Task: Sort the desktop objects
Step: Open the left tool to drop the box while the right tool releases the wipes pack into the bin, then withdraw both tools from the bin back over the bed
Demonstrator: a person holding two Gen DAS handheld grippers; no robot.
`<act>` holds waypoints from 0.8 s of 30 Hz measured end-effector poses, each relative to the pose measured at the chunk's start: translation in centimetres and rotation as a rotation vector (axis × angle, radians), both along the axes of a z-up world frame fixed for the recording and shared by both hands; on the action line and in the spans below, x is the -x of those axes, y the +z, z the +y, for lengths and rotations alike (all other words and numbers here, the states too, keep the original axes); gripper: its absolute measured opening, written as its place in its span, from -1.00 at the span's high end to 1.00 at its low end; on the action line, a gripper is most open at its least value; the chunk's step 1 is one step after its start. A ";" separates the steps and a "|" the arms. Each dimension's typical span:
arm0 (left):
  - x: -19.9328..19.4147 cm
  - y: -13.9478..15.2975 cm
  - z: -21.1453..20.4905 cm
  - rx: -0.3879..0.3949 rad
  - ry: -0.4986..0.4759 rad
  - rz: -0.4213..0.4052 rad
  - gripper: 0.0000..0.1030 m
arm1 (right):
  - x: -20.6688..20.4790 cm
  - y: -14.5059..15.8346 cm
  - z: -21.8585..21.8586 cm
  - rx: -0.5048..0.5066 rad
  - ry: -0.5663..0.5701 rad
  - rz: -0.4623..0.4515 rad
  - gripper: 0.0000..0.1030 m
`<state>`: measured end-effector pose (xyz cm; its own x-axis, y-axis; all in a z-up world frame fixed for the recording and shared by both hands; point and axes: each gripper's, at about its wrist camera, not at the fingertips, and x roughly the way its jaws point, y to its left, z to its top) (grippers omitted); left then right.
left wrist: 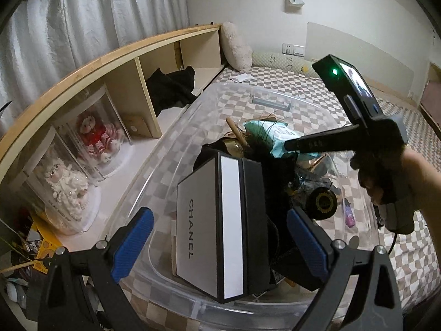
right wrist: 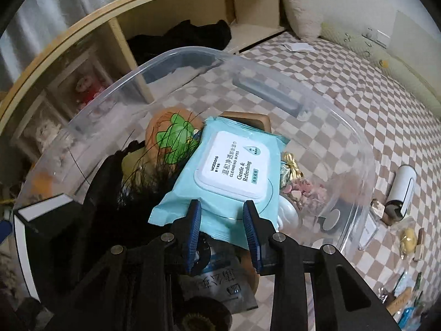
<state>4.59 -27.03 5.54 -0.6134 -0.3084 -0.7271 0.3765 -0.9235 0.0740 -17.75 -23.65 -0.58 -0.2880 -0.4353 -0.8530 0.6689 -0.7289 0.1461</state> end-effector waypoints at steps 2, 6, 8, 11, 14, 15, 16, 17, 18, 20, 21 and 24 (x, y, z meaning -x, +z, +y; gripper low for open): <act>0.0 0.0 0.1 0.004 -0.002 -0.003 -0.91 | 0.3 0.2 0.3 0.002 -0.015 -0.012 0.37; -0.2 0.1 0.2 0.001 -0.002 0.005 -0.91 | 0.3 0.9 1.9 0.049 -0.036 -0.045 0.36; -0.3 0.2 0.3 0.001 0.001 0.012 -0.91 | -0.1 1.4 2.4 0.047 -0.048 -0.018 0.36; -0.4 0.3 0.6 0.000 0.002 0.019 -0.91 | -0.9 2.1 3.1 0.053 -0.053 0.011 0.36; -0.5 0.4 1.1 0.013 -0.003 0.022 -0.91 | -1.8 2.9 3.6 0.069 -0.033 0.029 -0.31; -0.5 0.4 1.4 0.021 -0.005 0.018 -0.94 | -2.2 3.3 3.8 0.069 -0.032 0.049 -0.82; -0.4 0.4 1.5 0.028 -0.007 0.014 -1.00 | -2.6 3.7 4.0 0.071 -0.037 0.083 -0.92; -0.5 0.4 1.7 0.033 -0.009 0.014 -1.00 | -2.9 4.2 4.3 0.071 -0.041 0.114 -0.93; -0.5 0.4 2.0 0.036 -0.012 0.015 -1.00 | -3.1 4.5 4.5 0.067 -0.044 0.131 -0.93; -0.6 0.4 2.5 0.039 -0.013 0.018 -1.00 | -3.3 5.1 5.1 0.080 -0.051 0.135 -0.93; -0.7 0.4 2.6 0.038 -0.012 0.022 -1.00 | -3.3 5.3 5.4 0.088 -0.055 0.134 -0.98; -0.9 0.7 3.0 0.031 -0.004 0.034 -1.00 | -3.7 5.9 6.5 0.097 -0.065 0.160 -1.00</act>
<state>5.52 -23.99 6.25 -0.6392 -0.3280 -0.6955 0.3754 -0.9225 0.0900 -14.06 -17.19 5.34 -0.4464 -0.4896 -0.7490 0.6414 -0.7588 0.1137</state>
